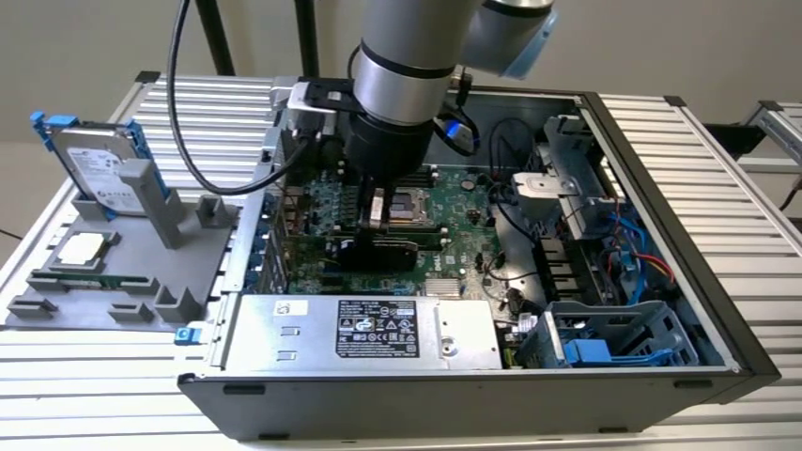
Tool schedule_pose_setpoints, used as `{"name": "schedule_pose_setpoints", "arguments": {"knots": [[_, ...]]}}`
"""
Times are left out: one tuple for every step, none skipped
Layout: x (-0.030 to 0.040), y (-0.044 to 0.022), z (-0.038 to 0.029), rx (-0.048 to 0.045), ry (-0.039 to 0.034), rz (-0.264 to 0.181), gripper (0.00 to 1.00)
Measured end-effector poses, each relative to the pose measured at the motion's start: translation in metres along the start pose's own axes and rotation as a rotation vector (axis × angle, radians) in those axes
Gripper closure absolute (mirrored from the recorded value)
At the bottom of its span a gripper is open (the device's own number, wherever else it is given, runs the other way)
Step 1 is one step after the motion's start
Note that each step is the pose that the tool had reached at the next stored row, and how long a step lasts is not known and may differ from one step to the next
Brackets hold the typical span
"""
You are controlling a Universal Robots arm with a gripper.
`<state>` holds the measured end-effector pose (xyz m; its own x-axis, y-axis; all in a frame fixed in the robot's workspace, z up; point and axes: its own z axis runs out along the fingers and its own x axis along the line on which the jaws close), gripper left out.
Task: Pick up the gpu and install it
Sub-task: 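Press down on the gpu until it lock into place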
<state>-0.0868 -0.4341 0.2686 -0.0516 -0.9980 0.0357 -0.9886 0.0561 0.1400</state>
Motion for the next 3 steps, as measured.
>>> {"name": "schedule_pose_setpoints", "arguments": {"knots": [[-0.0009, 0.0001, 0.0000, 0.0000, 0.0000, 0.000, 1.00], [-0.0009, 0.0001, 0.0000, 0.0000, -0.0001, 0.000, 1.00], [-0.0010, 0.0000, 0.0000, 0.0000, -0.0001, 0.000, 1.00]]}}
